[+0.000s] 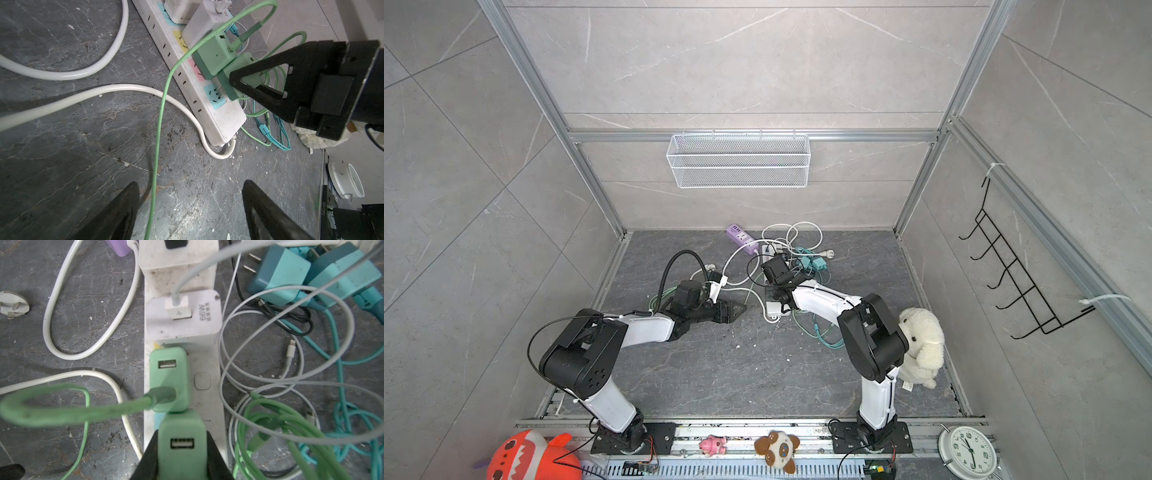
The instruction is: Insert the plug
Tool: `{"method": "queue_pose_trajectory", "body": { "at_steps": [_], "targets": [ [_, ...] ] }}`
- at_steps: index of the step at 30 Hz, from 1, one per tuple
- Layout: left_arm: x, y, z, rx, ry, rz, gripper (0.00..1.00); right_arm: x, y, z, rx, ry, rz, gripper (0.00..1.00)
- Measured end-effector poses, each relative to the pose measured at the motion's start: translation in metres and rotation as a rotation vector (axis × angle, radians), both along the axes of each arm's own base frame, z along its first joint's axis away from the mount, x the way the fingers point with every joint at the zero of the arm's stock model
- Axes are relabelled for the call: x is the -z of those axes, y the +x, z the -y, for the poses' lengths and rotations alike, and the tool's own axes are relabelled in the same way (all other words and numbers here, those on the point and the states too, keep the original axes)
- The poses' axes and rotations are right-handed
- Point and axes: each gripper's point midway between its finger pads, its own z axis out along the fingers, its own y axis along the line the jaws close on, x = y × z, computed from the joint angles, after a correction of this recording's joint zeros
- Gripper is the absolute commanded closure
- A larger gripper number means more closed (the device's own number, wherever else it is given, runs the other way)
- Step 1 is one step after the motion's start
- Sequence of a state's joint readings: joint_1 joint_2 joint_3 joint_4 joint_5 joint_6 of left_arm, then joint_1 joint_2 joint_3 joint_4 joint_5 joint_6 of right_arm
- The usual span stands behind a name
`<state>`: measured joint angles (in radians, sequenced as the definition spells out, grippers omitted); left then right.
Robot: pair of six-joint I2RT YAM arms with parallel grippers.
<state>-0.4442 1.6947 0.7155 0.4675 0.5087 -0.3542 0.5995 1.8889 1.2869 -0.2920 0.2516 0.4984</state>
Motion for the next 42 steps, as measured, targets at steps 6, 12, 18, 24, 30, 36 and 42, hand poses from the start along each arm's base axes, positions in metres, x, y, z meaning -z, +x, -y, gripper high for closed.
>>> {"method": "queue_pose_trajectory", "body": {
  "at_steps": [6,12,18,24,30,36,42],
  "targets": [
    [0.0,0.003,-0.003,-0.009,-0.003,0.002,0.19,0.0,-0.001,-0.008,0.0,-0.027,-0.009,1.0],
    [0.002,0.008,-0.02,-0.047,-0.003,-0.008,0.19,0.0,-0.003,-0.014,0.018,-0.025,-0.006,1.0],
    [-0.011,0.01,-0.033,-0.062,-0.003,0.021,0.19,0.001,-0.004,-0.012,0.045,-0.021,-0.002,1.0],
    [-0.017,0.015,-0.044,-0.08,-0.001,0.044,0.19,0.0,-0.004,-0.01,0.047,-0.032,-0.003,1.0],
    [-0.013,0.016,-0.052,-0.094,0.009,0.032,0.19,0.0,-0.004,-0.003,0.049,-0.036,-0.011,1.0],
    [-0.012,0.015,-0.052,-0.093,0.012,0.026,0.19,0.0,-0.003,-0.001,0.039,-0.045,-0.024,1.0],
    [-0.011,0.013,-0.051,-0.083,0.009,0.022,0.2,0.0,0.0,-0.001,0.028,-0.056,-0.035,1.0]
  ]
}}
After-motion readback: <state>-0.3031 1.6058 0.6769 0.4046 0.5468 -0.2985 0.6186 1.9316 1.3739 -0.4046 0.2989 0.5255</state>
